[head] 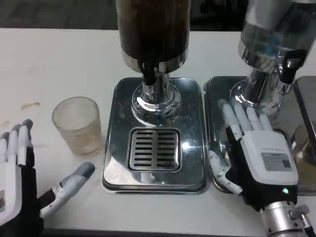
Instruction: Grasp the cup under the faucet to collect the drink, then remove the cup.
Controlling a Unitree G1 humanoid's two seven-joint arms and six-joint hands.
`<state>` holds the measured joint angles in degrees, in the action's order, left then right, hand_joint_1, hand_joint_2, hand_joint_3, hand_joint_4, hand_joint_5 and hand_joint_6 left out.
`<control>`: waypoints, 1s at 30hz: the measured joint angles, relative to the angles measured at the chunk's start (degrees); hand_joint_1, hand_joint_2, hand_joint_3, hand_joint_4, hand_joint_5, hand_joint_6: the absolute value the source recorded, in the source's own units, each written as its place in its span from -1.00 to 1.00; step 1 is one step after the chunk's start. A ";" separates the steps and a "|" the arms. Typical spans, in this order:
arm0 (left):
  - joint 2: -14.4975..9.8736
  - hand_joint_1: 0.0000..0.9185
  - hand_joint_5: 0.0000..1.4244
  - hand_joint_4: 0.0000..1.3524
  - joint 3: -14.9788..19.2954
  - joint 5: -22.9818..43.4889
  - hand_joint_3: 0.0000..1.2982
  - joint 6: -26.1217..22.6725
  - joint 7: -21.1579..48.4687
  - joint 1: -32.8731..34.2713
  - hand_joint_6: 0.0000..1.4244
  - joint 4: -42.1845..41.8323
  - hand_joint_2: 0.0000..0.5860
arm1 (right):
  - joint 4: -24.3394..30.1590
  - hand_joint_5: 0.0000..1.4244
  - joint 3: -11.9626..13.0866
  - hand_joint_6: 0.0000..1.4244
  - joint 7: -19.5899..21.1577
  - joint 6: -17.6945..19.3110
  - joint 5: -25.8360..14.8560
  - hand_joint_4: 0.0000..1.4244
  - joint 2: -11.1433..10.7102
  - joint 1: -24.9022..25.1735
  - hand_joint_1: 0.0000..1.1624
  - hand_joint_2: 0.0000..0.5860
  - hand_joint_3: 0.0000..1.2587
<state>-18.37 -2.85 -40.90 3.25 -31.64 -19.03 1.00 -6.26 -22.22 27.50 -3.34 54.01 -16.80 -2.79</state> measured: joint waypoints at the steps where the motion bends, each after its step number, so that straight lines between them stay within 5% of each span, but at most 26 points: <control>1: -0.36 -1.00 -1.00 -1.00 0.26 0.82 -1.00 1.21 0.01 0.25 -1.00 0.15 -1.00 | 0.00 -1.00 -0.05 -1.00 0.00 -0.02 0.06 -1.00 0.07 0.00 -0.70 0.91 -0.98; 11: -3.08 -1.00 -1.00 -1.00 2.13 3.25 -1.00 6.21 0.04 7.43 -1.00 3.62 -1.00 | 2.10 -1.00 -0.43 -1.00 -0.38 -0.85 0.81 -1.00 0.38 -0.82 -0.69 0.91 -0.98; 30: -3.55 -1.00 -1.00 -1.00 1.92 9.47 -1.00 21.79 -3.71 19.47 -1.00 33.28 -1.00 | 4.46 -1.00 -0.56 -1.00 -1.21 -1.90 1.02 -1.00 -0.81 -1.94 -0.69 0.91 -0.99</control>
<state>-21.92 -0.93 -31.43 25.04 -35.35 0.45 34.28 -1.80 -22.78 26.29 -5.24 55.03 -17.62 -4.73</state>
